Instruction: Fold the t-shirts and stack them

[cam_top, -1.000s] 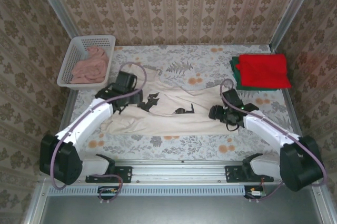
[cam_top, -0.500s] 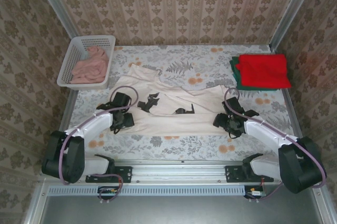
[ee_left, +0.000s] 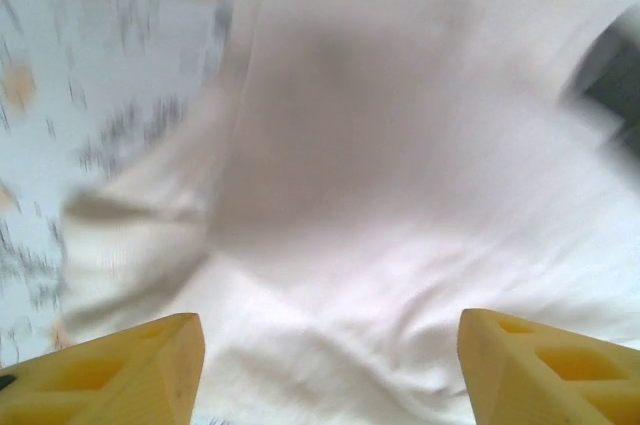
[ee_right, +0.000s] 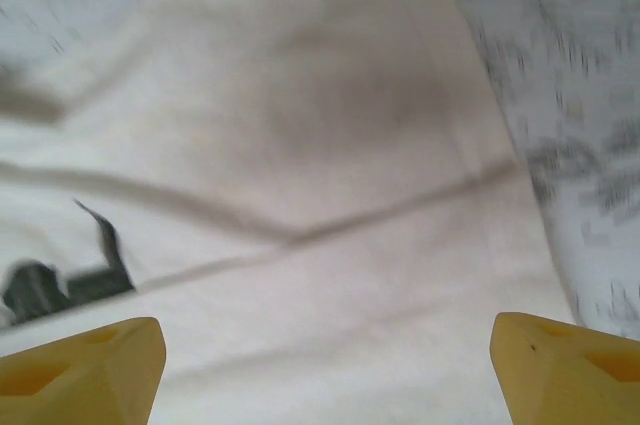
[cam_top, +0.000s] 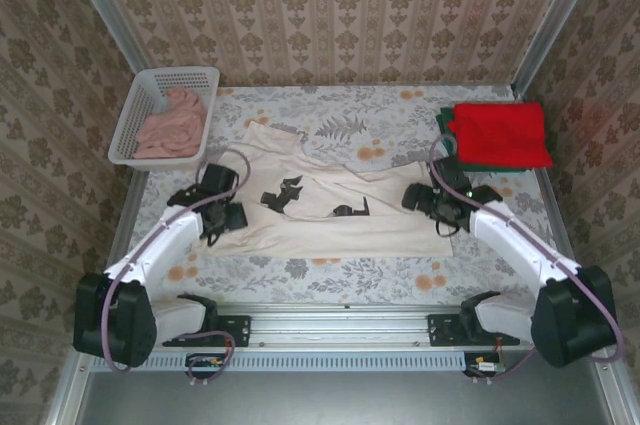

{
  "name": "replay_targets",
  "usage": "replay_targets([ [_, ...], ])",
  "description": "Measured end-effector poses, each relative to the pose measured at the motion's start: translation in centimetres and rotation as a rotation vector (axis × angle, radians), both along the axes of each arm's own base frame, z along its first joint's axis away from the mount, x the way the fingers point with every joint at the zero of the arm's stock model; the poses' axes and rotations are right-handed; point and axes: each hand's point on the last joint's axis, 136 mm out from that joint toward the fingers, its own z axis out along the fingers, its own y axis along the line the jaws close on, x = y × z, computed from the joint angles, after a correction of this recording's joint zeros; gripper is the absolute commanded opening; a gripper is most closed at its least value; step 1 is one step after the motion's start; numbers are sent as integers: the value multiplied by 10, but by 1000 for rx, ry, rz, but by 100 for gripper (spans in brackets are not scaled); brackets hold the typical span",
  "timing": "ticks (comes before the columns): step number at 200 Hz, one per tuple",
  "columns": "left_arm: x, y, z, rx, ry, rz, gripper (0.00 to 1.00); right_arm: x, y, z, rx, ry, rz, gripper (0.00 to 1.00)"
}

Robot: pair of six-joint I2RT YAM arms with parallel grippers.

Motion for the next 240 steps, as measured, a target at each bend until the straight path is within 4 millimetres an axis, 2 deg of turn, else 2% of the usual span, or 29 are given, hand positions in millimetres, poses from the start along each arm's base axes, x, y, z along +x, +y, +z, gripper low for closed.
replay_targets([
  [16, 40, -11, 35, -11, -91, -22, 76, 28, -10, 11, -11, -23, -20, 82],
  [29, 79, -21, 57, -12, -140, -46, 76, 48, -20, 10, -27, -14, -37, 81],
  [49, 143, -35, 70, -3, -185, -76, 76, 73, -32, 1, -54, 19, -42, 78],
  [76, 218, -45, 53, 8, -175, -98, 76, 107, -39, -15, -82, 64, -26, 73],
  [91, 254, -44, 31, 13, -156, -97, 74, 123, -40, -24, -94, 81, -8, 70],
  [108, 283, -39, 4, 18, -126, -92, 68, 139, -40, -31, -102, 99, 13, 67],
  [139, 314, -32, -39, 5, -84, -86, 65, 160, -38, -43, -119, 124, 48, 65],
  [171, 327, -34, -62, -16, -64, -91, 60, 167, -38, -58, -118, 159, 70, 62],
  [188, 330, -36, -66, -27, -62, -99, 49, 170, -38, -67, -117, 179, 77, 61],
  [216, 334, -39, -63, -75, -73, -116, 22, 172, -36, -82, -101, 214, 86, 54],
  [240, 333, -43, -65, -99, -69, -126, 10, 169, -36, -88, -92, 235, 91, 42],
])
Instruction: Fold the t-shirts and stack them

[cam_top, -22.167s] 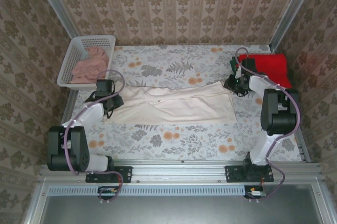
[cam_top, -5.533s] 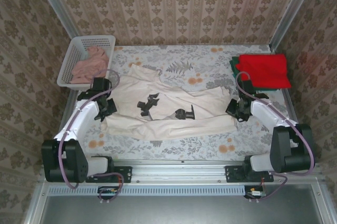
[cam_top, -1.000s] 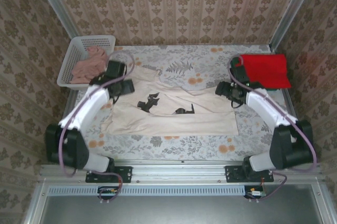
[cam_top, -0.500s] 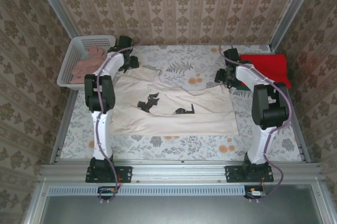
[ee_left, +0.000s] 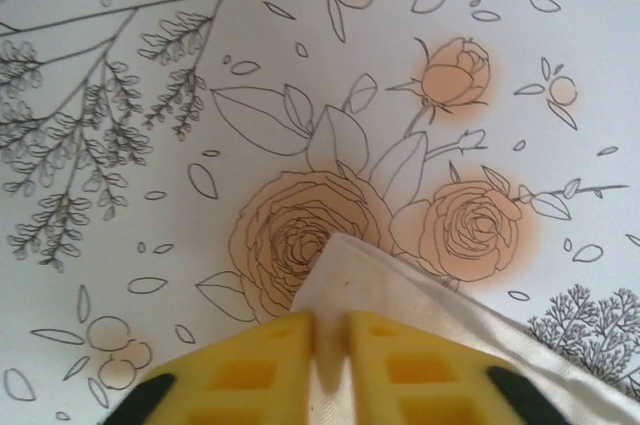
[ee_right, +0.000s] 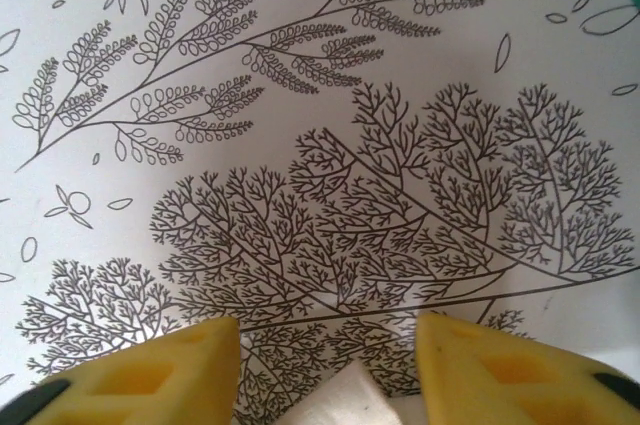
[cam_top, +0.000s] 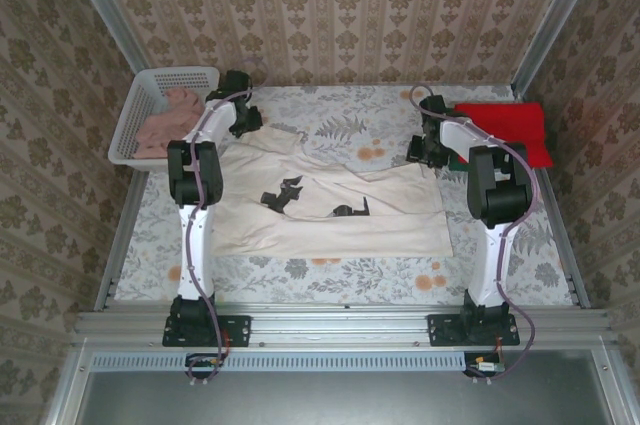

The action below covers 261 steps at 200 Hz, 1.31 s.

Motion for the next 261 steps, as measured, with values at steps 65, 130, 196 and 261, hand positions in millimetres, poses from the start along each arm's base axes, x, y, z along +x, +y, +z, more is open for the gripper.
replay_targets([
  [65, -4, -5, 13, -21, -12, -32, 0, -1, -1, 3, 3, 1, -4, 14],
  [130, -20, -5, 123, -39, -183, -65, 0, -4, -3, 22, -4, -17, -6, 3],
  [196, -102, 6, 169, -55, -248, -75, 0, -12, 0, 83, -36, -120, 2, 0],
  [261, -224, 43, 162, -46, -272, 38, 0, -74, -2, 80, -32, -97, 0, 0],
])
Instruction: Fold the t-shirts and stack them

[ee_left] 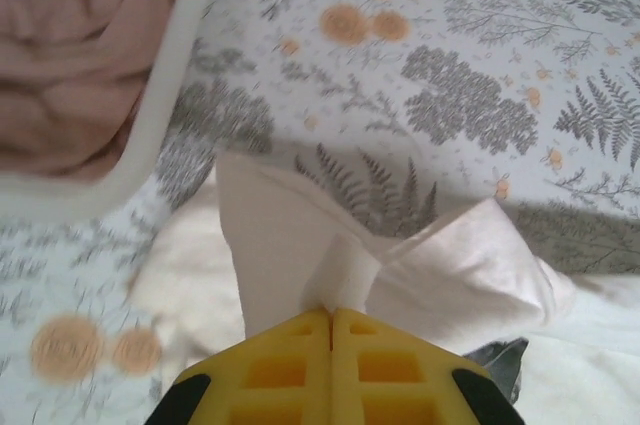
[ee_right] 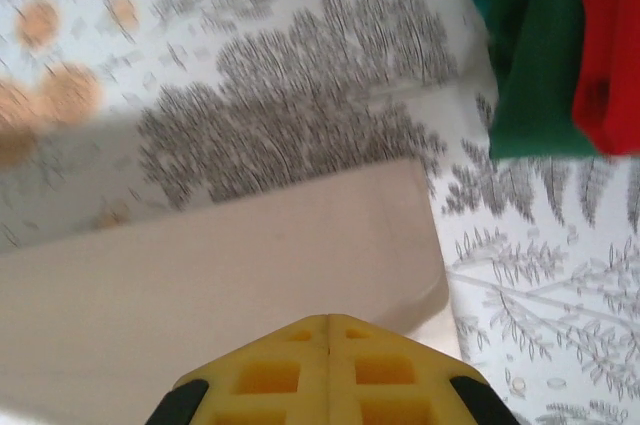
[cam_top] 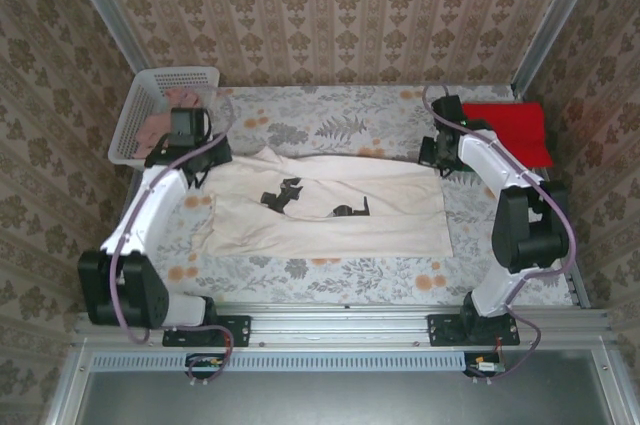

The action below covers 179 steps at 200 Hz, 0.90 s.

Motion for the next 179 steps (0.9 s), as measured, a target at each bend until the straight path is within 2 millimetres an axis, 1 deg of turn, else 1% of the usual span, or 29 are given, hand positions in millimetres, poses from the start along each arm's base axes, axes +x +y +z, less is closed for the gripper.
replay_targets([
  [19, -28, 7, -16, -6, 19, 34, 0, -20, 1, -21, 12, 45, -1, 0],
  [40, -52, 13, -37, -4, 53, 66, 0, -35, 2, -42, 29, 87, -6, 0],
  [53, -64, 16, -49, -4, 71, 82, 0, -40, 3, -49, 37, 100, -8, 0],
  [66, -73, 18, -57, -6, 83, 93, 0, -40, 4, -51, 43, 96, -8, 0],
  [93, -84, 23, -68, 0, 96, 113, 0, -38, 7, -55, 60, 80, -5, 0],
  [124, -95, 27, -80, 9, 113, 131, 0, -44, 7, -63, 62, 93, -4, 0],
  [166, -104, 32, -88, 18, 117, 158, 0, -48, 6, -68, 57, 105, -6, 0],
  [179, -106, 34, -89, 24, 116, 164, 0, -48, 4, -68, 50, 104, -10, 1],
])
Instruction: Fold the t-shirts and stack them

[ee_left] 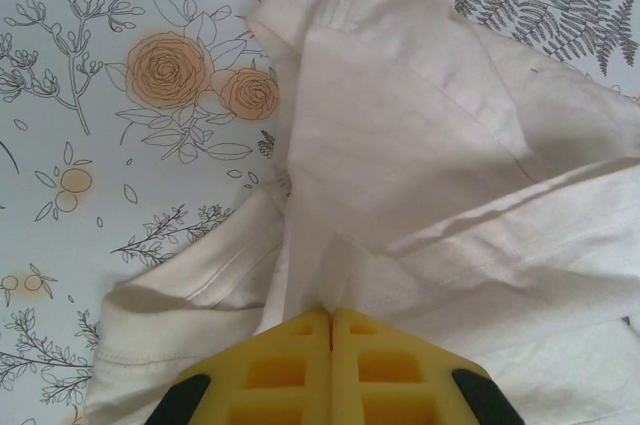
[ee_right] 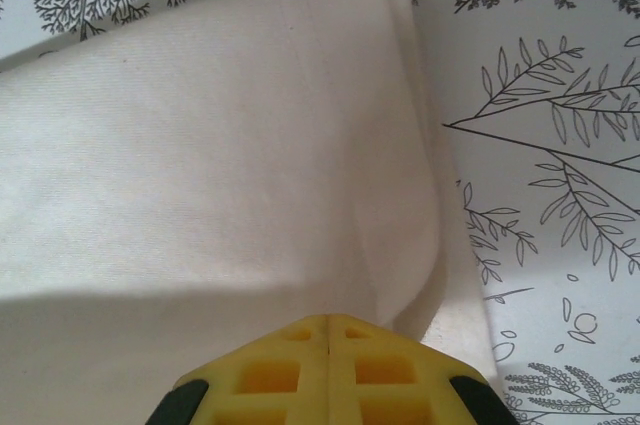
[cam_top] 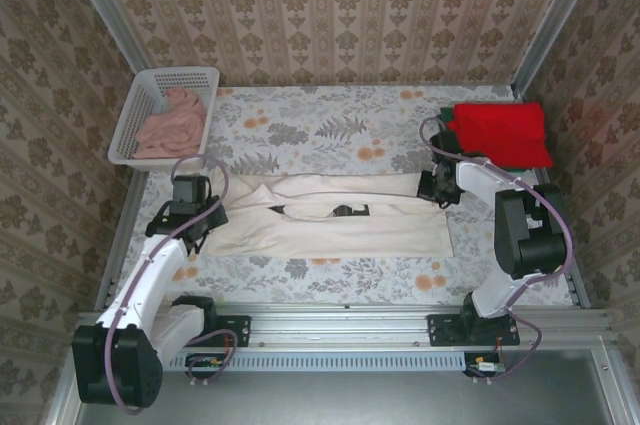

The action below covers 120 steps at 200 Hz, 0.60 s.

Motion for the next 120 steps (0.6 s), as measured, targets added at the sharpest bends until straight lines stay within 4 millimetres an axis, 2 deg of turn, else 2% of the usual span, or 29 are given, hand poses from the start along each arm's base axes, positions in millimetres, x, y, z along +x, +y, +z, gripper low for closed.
replay_targets([
  [28, -2, 1, -1, 3, 1, 3, 0, 0, -4, 0, -10, 0, -7, 8],
  [68, -10, 2, -15, 2, 32, 7, 0, -3, -6, -2, -15, 9, -10, 13],
  [84, -12, 2, -16, 0, 35, 6, 0, -6, -6, -3, -18, 15, -12, 18],
  [120, -15, 1, -12, -11, 10, 10, 0, -16, -7, 0, -18, 14, -12, 19],
])
